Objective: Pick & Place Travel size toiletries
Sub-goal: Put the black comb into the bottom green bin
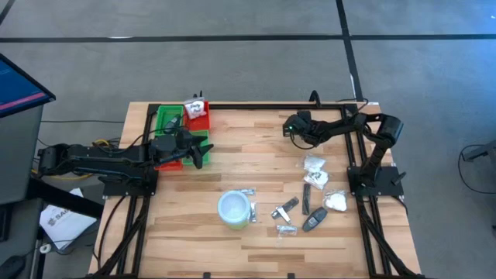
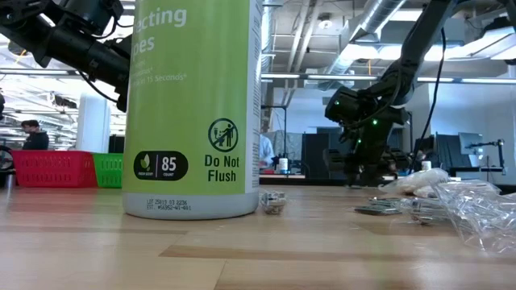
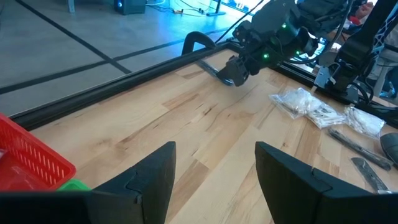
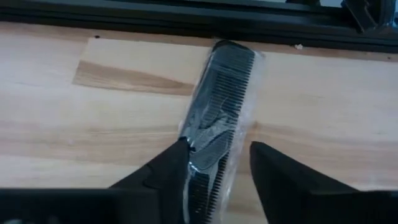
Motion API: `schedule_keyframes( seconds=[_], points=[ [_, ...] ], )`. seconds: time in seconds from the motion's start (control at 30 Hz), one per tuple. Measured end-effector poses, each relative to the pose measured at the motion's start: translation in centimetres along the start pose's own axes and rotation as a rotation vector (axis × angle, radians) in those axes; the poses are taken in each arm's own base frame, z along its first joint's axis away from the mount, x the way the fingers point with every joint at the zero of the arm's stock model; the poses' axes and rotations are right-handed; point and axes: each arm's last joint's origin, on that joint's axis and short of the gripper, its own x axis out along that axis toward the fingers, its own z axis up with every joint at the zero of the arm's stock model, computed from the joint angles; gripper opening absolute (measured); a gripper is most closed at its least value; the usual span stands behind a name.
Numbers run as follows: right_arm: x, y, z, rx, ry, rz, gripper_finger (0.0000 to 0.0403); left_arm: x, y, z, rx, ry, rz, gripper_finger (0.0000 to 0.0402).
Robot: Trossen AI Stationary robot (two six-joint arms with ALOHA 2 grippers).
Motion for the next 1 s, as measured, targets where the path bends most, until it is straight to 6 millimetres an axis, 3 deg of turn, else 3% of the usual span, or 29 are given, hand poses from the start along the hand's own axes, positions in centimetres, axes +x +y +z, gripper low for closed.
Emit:
schedule_keyframes(
  seconds=[0.3,0.73,1.0],
  points=[
    [-0.8,1.0,0.5,-0.029,0.003,0.062,0.0223,0.0,0.0,0.1,-0.003,-0.008,-0.002,0.0209],
    [-1.5,2.1,1.1,0.101,-0.050,0.146,0.0225,0.0,0.0,0.1,0.013,-0.011,-0.003,0.0209],
    [-1.6,2.1,0.9,0.088,-0.043,0.137,0.0226,0.0,0.0,0.1,0.014,-0.012,-0.004,0.0209]
  ],
)
